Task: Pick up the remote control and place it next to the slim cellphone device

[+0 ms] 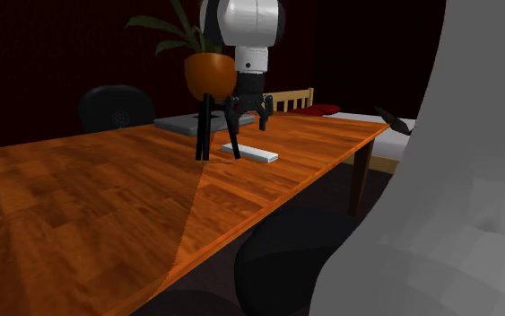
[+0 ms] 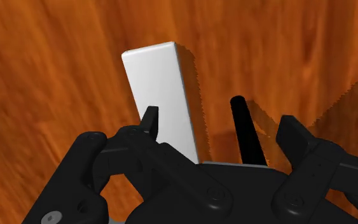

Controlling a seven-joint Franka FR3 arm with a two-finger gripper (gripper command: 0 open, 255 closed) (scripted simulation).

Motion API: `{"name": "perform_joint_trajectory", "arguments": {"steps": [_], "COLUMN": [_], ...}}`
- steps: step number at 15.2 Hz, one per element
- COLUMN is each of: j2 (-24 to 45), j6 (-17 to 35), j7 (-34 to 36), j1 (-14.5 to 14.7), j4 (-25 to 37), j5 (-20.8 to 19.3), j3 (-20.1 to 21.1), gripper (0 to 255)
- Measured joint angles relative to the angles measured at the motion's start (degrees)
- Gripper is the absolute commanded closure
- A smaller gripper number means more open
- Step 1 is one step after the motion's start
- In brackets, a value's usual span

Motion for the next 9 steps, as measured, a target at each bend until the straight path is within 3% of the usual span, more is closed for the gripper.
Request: {"name": "perform_joint_trajectory", "arguments": {"steps": [6,9], "j2": [14.78,17.23], "j6": [-1.71,-1.47], "j7": [-4.26,-4.97], "j1": [-1.73,-2.09], "j4": [15.81,18.1], "j5": [1.04,1.23], "j3": [0.66,0.83], "gripper": [0,0]}}
